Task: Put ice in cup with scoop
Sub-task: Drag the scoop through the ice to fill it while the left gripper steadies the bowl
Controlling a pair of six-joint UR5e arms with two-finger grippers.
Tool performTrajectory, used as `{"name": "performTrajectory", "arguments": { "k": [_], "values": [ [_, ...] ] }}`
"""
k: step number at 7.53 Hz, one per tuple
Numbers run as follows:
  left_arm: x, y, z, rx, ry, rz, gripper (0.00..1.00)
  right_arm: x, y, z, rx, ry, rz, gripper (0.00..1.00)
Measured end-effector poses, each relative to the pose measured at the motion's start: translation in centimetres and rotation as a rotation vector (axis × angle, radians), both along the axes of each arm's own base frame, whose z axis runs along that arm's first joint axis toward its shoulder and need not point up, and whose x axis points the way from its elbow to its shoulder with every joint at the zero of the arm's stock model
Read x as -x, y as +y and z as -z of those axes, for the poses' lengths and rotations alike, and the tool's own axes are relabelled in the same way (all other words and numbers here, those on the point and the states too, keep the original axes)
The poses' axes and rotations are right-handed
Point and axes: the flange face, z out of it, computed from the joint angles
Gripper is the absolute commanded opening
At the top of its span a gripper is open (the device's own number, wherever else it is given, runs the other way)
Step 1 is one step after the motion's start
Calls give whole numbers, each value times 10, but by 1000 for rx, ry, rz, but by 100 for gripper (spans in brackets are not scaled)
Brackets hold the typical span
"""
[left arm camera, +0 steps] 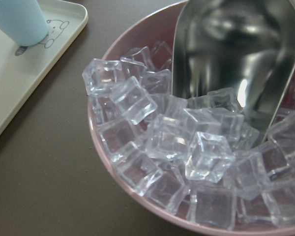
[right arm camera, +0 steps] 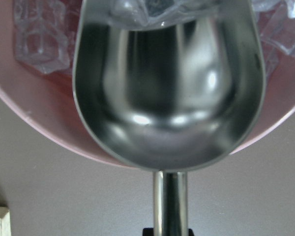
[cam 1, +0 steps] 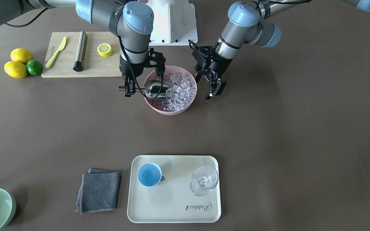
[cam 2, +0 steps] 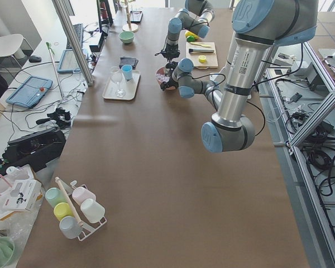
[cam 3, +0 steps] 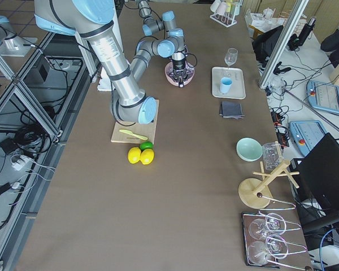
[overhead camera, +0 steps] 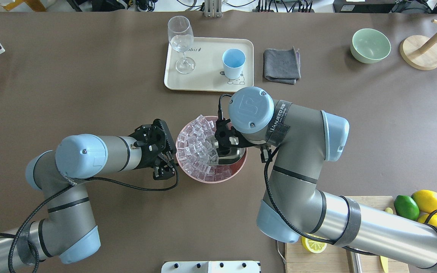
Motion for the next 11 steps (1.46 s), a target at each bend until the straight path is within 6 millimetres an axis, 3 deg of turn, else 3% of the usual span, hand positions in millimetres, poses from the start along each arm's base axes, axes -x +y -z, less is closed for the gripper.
{"name": "performTrajectory", "arguments": {
  "k": [6, 11],
  "values": [
    [9, -2, 2, 3, -4, 6, 98, 4, 7, -13, 10, -129, 51, 0],
    [34, -14, 8, 50, -28, -23, 98, 2, 6, -14, -23, -151, 125, 0]
  ]
}}
